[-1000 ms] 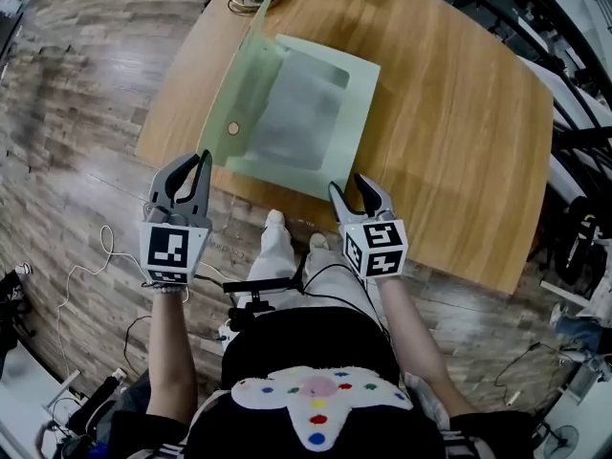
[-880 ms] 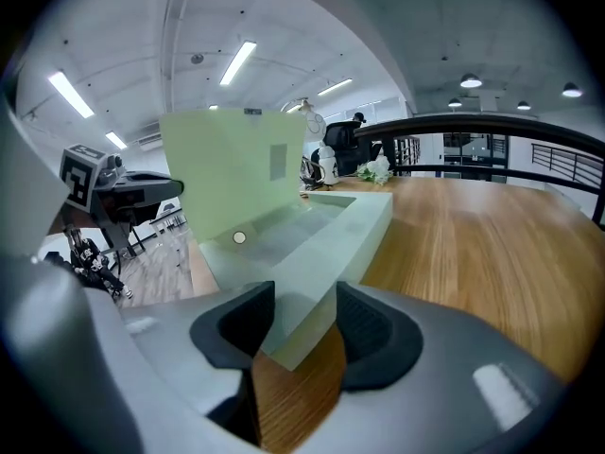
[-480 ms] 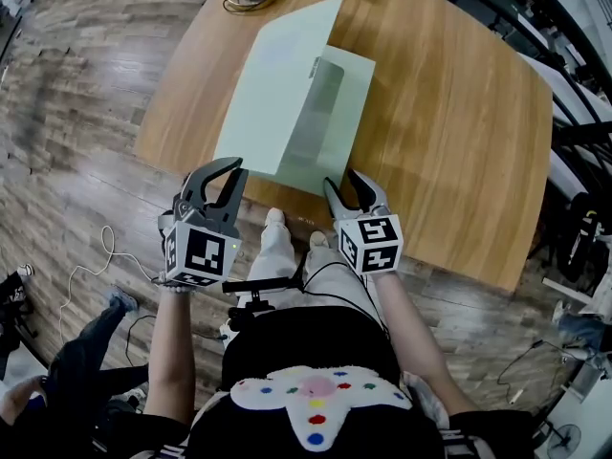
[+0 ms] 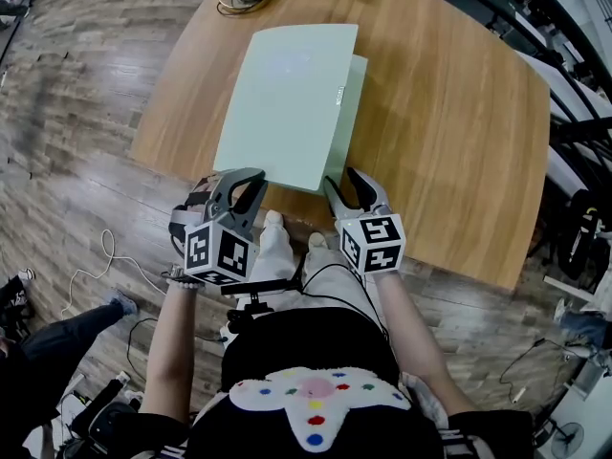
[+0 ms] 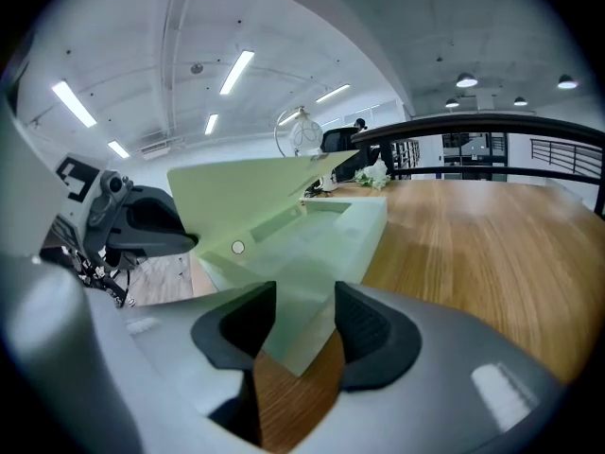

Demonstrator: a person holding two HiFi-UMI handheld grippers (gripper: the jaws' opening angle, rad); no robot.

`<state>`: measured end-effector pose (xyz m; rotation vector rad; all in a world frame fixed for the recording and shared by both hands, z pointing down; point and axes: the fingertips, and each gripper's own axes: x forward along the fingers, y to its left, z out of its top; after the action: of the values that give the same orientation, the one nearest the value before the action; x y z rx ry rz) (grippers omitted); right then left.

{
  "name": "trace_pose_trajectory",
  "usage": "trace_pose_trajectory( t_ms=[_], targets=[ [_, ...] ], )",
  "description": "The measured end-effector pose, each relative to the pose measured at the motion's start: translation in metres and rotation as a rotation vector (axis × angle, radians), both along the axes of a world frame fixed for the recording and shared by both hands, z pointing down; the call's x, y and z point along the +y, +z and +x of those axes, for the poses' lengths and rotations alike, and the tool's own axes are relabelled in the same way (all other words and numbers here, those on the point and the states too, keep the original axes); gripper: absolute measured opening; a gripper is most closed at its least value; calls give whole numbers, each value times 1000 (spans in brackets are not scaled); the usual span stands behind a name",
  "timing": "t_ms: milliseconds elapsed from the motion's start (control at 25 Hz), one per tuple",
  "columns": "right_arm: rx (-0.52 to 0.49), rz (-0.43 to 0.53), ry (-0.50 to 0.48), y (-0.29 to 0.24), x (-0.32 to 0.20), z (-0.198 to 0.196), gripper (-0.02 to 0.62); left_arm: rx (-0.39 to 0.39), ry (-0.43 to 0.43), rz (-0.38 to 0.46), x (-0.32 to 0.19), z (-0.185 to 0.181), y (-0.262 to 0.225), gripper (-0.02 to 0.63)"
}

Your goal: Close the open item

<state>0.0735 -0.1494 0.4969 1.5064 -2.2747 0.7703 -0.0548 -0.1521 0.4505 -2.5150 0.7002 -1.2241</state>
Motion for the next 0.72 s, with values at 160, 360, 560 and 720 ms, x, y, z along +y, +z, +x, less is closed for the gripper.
trace_pose_trajectory(
  t_ms=[160,360,560,720],
  targets=[
    [-23,42,53,-17,-9,21,190,-44,42,-18,3,9,12,31],
    [-12,107,91,-42,-23,44,190,-129,110,-30,8,15,24,32],
    [36,171,90,-59,-45,56,158,-200,167,-46,12,20,34,34],
    [72,199,72,-63,-64,56,92,-241,205,-62,12,23,40,37]
  ],
)
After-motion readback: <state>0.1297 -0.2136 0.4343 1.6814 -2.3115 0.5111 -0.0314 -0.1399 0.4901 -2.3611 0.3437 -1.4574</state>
